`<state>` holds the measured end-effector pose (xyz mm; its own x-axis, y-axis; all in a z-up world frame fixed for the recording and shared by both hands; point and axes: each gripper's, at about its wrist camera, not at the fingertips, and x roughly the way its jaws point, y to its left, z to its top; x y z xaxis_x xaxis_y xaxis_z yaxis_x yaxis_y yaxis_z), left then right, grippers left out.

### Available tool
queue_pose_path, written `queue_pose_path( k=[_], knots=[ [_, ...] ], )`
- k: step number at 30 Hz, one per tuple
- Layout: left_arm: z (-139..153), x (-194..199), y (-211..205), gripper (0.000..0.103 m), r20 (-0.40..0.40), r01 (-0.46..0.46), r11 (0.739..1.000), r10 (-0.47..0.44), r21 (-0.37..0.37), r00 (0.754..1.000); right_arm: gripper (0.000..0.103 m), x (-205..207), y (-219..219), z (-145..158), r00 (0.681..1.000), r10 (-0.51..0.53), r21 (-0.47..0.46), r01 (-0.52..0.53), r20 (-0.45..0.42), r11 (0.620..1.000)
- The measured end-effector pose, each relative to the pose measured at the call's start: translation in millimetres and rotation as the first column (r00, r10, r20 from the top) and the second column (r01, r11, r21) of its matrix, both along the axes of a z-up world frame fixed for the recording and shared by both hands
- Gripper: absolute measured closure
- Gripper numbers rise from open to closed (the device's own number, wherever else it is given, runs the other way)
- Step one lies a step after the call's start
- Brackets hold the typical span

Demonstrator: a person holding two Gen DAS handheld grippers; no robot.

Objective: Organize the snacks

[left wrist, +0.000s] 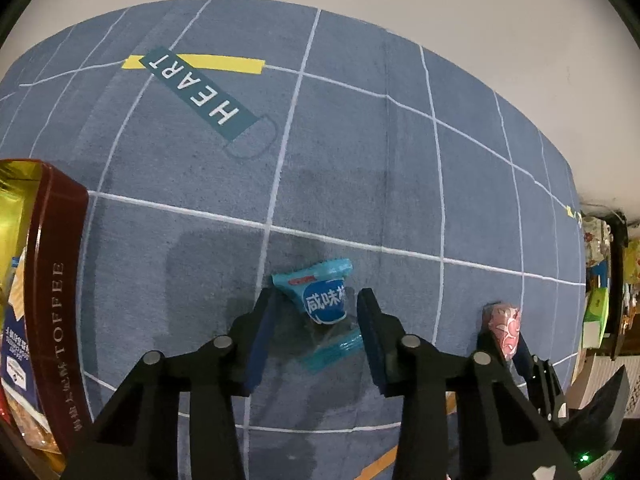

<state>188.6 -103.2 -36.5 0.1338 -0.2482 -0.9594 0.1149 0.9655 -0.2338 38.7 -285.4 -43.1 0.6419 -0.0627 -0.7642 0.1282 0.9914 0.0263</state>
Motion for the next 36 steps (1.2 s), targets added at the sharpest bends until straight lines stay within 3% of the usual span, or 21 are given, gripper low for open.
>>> queue_pose_path(
  k=[4, 8, 13, 32, 36],
  knots=[
    [-3.6, 4.3, -1.2, 0.067, 0.004, 0.011, 1.0, -0.011, 0.009, 1.0, 0.07, -0.1, 0.8, 0.0, 1.0, 0.0, -0.005, 0.0, -0.001, 1.0],
    [-5.1, 3.1, -3.4, 0.078, 0.015, 0.039, 0.999, -0.039, 0.024, 0.999, 0.07, 1.3, 2.0, -0.4, 1.0, 0.0, -0.014, 0.0, -0.004, 1.0],
    [-4.4, -2.3, 4.4, 0.08, 0.016, 0.041, 0.999, -0.041, 0.009, 0.999, 0.07, 1.7, 2.7, 0.0, 1.0, -0.001, -0.019, 0.001, -0.006, 1.0],
    [33.2, -45.0, 47.2, 0.081, 0.089, 0.043, 0.998, -0.047, 0.043, 0.995, 0.07, 1.6, 4.4, 0.8, 1.0, -0.003, -0.042, 0.003, -0.01, 0.999],
    [47.1, -56.8, 54.9, 0.081, 0.146, 0.048, 0.995, -0.061, 0.091, 0.987, 0.07, 1.5, 3.8, 0.8, 1.0, -0.003, -0.042, 0.003, -0.01, 0.999]
  ],
)
